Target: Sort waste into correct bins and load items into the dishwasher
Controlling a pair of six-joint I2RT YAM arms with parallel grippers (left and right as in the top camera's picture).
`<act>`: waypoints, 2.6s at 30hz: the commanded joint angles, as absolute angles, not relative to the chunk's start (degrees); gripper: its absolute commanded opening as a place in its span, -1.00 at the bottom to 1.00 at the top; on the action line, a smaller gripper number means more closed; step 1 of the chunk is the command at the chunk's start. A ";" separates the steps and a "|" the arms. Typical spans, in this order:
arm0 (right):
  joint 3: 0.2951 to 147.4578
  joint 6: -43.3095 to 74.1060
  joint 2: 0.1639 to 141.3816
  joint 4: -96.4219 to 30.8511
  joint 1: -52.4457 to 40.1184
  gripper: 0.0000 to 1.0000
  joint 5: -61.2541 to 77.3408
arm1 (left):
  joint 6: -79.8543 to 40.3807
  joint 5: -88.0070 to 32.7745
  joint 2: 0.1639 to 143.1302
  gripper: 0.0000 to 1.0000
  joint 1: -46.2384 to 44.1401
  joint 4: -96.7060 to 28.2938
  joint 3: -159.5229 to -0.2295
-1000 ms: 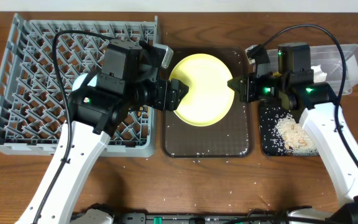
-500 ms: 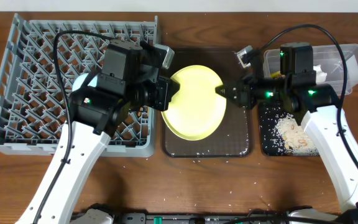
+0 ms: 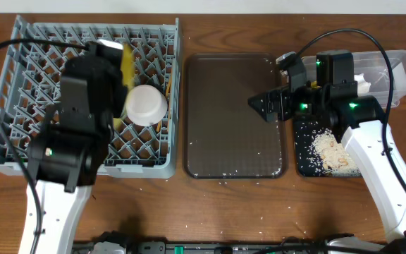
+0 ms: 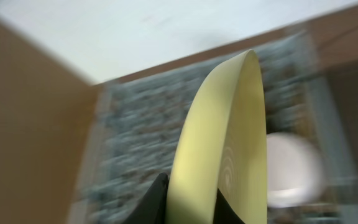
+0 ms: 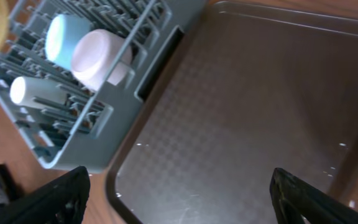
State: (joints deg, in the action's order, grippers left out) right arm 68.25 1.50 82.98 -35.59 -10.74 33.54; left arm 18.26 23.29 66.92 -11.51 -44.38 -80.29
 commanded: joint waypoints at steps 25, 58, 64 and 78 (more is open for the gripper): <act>68.34 1.67 82.02 -38.24 -10.94 0.93 30.81 | 46.22 29.15 99.42 -0.76 5.63 -26.00 -80.75; 69.10 6.15 77.97 -39.38 -10.41 0.99 30.22 | 14.00 -4.36 64.49 0.65 -0.89 -41.98 -80.75; 69.54 8.34 63.79 -37.21 -10.94 0.99 30.26 | 14.02 -4.32 55.35 0.77 -2.94 -45.04 -80.75; 69.52 7.66 51.48 -40.60 -10.90 0.98 30.13 | 14.04 -4.51 53.58 0.83 -2.94 -47.99 -80.75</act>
